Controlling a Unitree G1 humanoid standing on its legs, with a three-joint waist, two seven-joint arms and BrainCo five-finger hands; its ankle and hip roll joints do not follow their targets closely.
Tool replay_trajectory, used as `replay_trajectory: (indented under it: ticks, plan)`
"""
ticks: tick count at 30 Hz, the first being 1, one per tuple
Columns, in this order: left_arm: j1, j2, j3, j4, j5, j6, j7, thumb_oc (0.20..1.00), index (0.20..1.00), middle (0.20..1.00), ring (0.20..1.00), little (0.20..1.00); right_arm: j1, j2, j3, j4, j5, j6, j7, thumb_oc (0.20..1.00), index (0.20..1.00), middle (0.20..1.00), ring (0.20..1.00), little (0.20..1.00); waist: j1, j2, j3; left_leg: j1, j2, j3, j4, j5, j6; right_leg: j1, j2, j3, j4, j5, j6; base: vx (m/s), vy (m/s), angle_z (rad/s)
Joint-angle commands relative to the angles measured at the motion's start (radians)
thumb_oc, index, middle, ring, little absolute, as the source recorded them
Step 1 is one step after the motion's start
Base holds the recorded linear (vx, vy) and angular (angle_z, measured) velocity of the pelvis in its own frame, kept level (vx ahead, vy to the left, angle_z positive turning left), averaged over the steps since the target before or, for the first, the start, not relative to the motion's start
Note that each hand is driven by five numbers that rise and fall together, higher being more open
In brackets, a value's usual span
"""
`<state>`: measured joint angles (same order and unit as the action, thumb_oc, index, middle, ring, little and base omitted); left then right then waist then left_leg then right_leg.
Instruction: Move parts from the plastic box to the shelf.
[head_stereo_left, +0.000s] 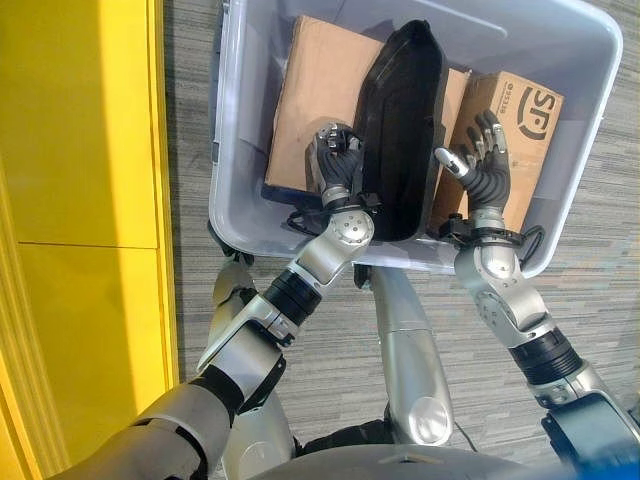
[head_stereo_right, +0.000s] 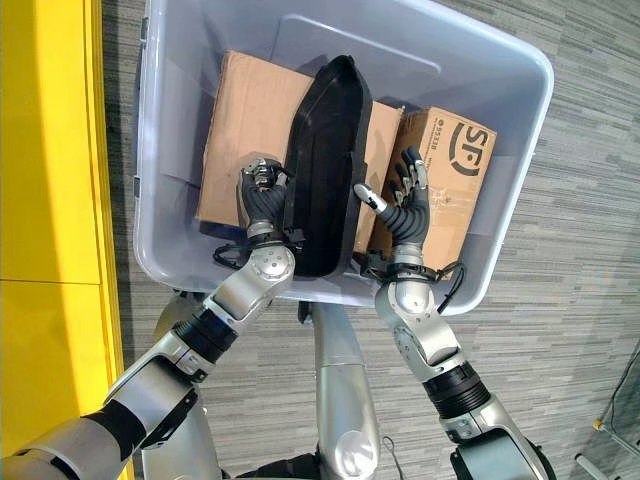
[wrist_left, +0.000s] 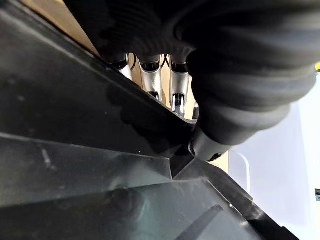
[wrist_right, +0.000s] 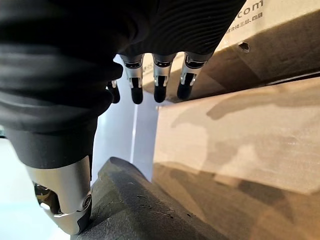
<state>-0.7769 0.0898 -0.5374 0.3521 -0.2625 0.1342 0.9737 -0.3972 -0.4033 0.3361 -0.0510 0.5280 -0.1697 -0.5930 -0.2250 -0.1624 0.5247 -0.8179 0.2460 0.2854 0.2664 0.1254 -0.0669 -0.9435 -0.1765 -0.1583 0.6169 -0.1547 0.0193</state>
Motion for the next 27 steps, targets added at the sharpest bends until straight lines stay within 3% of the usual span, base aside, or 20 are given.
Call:
replay_trajectory:
  ticks: [1, 7, 14, 21, 27]
  plan:
    - [0.09, -0.013, 0.008, -0.014, 0.017, -0.049, -0.066, 0.2, 0.2, 0.2, 0.2, 0.2, -0.014, -0.007, -0.02, -0.041, 0.015, -0.046, 0.009, 1.0, 1.0, 1.0, 1.0, 1.0, 0.001, -0.004, -0.005, 0.016, 0.025, 0.023, 0.167, -0.161, -0.051, 0.033, 0.087, 0.0, -0.192, 0.159, 0.048, 0.0, 0.044, 0.01]
    - [0.073, 0.015, -0.006, -0.088, 0.031, -0.133, -0.12, 0.2, 0.2, 0.2, 0.2, 0.2, -0.011, 0.0, -0.027, -0.055, -0.005, -0.085, 0.007, 1.0, 1.0, 1.0, 1.0, 1.0, -0.001, 0.006, -0.005, 0.076, 0.024, 0.035, 0.135, -0.157, -0.049, 0.084, 0.093, 0.011, -0.212, 0.153, 0.045, -0.01, 0.083, -0.01]
    - [0.053, 0.043, 0.014, -0.169, 0.022, -0.222, -0.105, 0.2, 0.2, 0.2, 0.2, 0.2, 0.018, 0.0, -0.04, -0.068, -0.024, -0.085, 0.057, 1.0, 1.0, 1.0, 1.0, 1.0, -0.005, 0.026, -0.005, 0.191, 0.031, 0.064, 0.101, -0.158, -0.043, 0.176, 0.101, 0.024, -0.204, 0.117, 0.039, -0.01, 0.117, -0.08]
    - [0.055, 0.054, 0.066, -0.237, -0.023, -0.269, -0.103, 0.2, 0.2, 0.2, 0.2, 0.2, 0.047, -0.003, -0.054, -0.091, -0.04, -0.031, 0.106, 1.0, 1.0, 1.0, 1.0, 1.0, -0.006, 0.039, -0.005, 0.343, 0.04, 0.083, 0.053, -0.157, -0.038, 0.305, 0.111, 0.039, -0.204, 0.076, 0.033, 0.02, 0.091, -0.07]
    - [0.045, 0.052, 0.088, -0.264, -0.04, -0.271, -0.101, 0.2, 0.2, 0.2, 0.2, 0.2, 0.066, -0.006, -0.051, -0.088, -0.011, 0.001, 0.133, 1.0, 1.0, 1.0, 1.0, 1.0, -0.011, 0.04, -0.005, 0.417, 0.057, 0.098, 0.048, -0.16, -0.041, 0.372, 0.114, 0.035, -0.204, 0.06, 0.025, 0.02, 0.047, -0.07]
